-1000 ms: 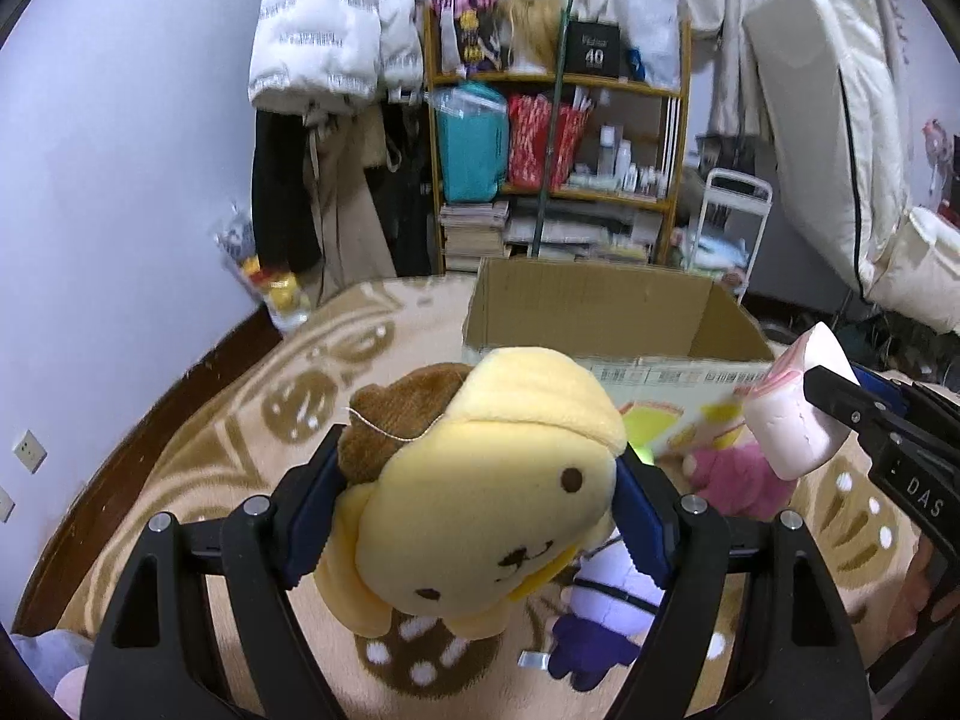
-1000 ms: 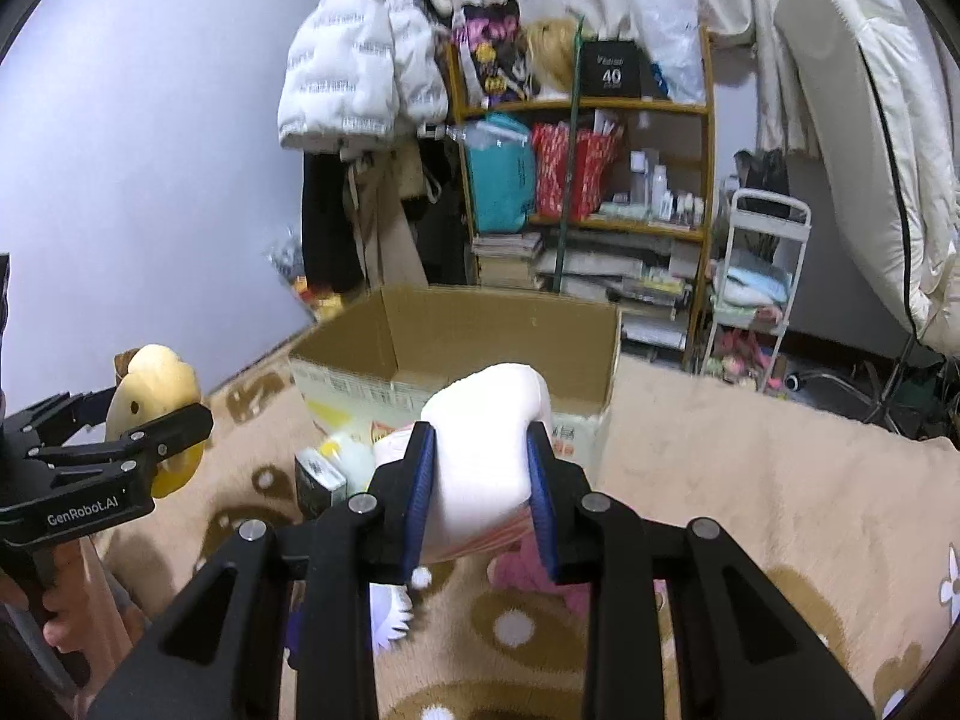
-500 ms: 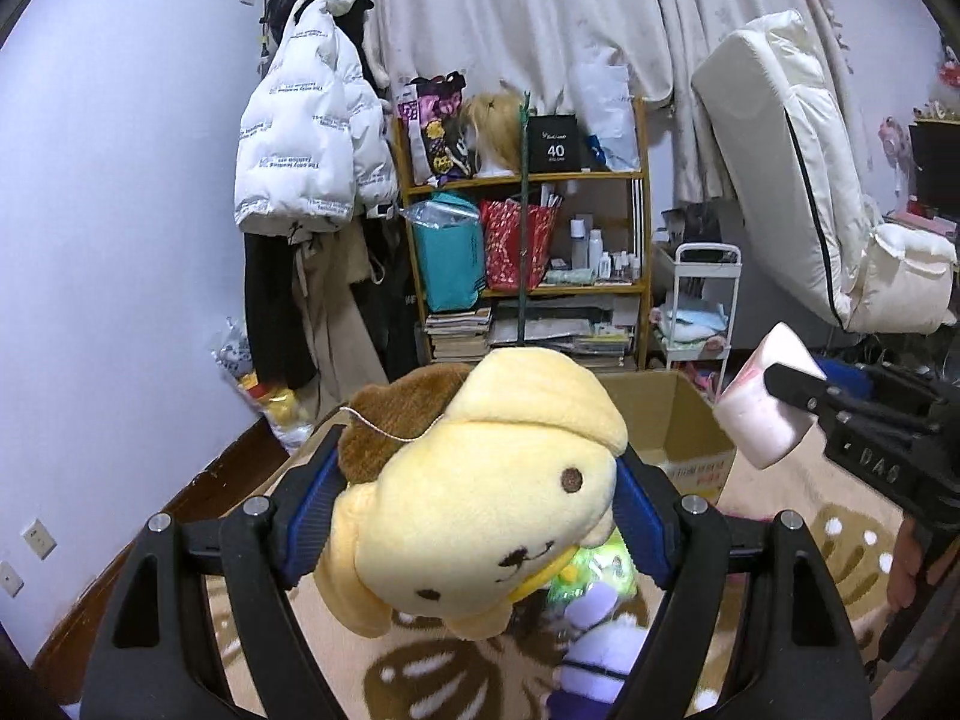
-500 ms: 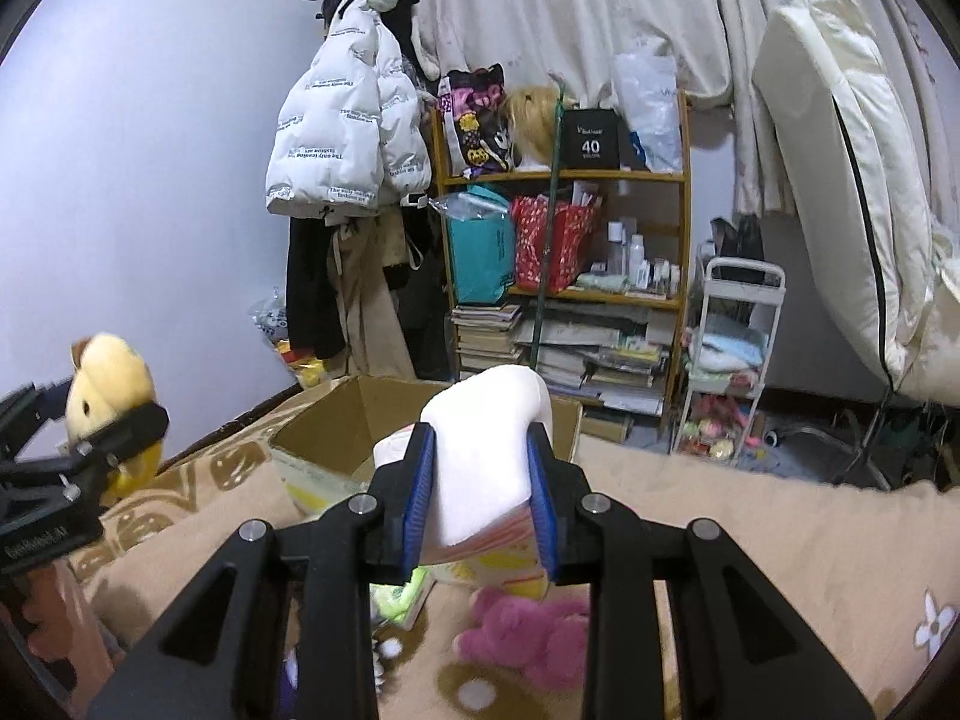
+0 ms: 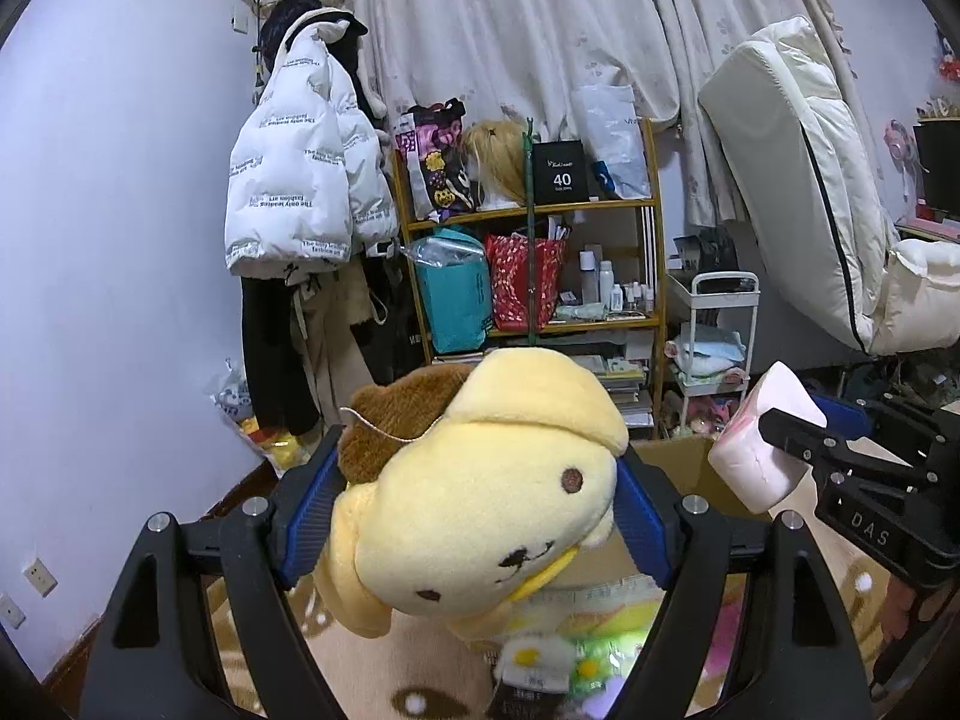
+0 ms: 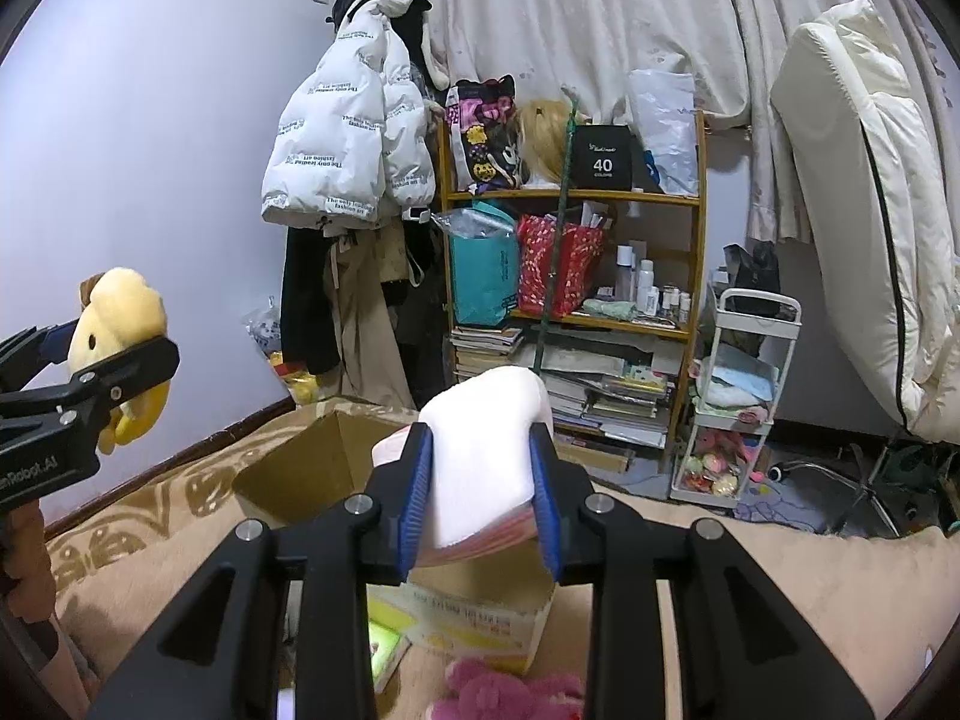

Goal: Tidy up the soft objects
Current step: 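Lift both held plushes and carry them over the cardboard box, then open both tools to drop the dog plush and roll cushion into the box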

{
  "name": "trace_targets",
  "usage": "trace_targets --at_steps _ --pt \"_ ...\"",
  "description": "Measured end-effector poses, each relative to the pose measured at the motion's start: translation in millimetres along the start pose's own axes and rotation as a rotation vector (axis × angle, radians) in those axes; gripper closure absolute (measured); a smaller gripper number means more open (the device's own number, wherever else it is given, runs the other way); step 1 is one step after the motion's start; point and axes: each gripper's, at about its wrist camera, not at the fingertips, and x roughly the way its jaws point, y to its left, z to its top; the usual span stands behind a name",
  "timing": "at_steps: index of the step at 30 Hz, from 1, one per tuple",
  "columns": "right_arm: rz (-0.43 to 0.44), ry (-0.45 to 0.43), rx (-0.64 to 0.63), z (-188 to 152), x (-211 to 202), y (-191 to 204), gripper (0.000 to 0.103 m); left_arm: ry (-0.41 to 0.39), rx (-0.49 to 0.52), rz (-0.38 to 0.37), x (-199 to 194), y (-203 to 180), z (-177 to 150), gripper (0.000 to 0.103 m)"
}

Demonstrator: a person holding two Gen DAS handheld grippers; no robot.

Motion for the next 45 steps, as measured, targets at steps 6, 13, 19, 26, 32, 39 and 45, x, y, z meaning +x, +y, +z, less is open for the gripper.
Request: trace_targets --at_steps 6,13,19,26,32,39,45 --pt "0.016 -0.006 0.012 3.1 17.8 -4.9 0.069 0.018 -0.002 -0.010 25.9 -5.4 -1.0 0.023" --pt "0.033 0.017 0.021 -2.7 28.0 -6.6 0.068 0.065 -0.021 -0.020 52.3 -7.2 -17.9 0.023" --pt "0.042 0.039 0.031 -9.5 35.9 -7.8 0.066 0.089 -0.028 -0.034 67.9 -10.1 -28.4 0.023" --pt "0.051 0.069 0.046 -17.6 48.1 -12.6 0.065 0.113 -0.006 -0.043 80.6 -17.0 -37.3 0.023" --pt "0.045 0.096 0.058 -26.0 58.1 -17.6 0.064 0.126 0.024 -0.054 88.1 -25.2 -43.1 0.022" --pt "0.036 0.121 0.079 -33.8 65.7 -24.4 0.063 0.168 0.036 -0.061 100.7 -30.7 -52.4 0.022" --pt "0.003 0.144 0.030 -40.0 72.2 -19.2 0.062 0.212 0.045 -0.052 111.3 -33.4 -58.8 0.019"
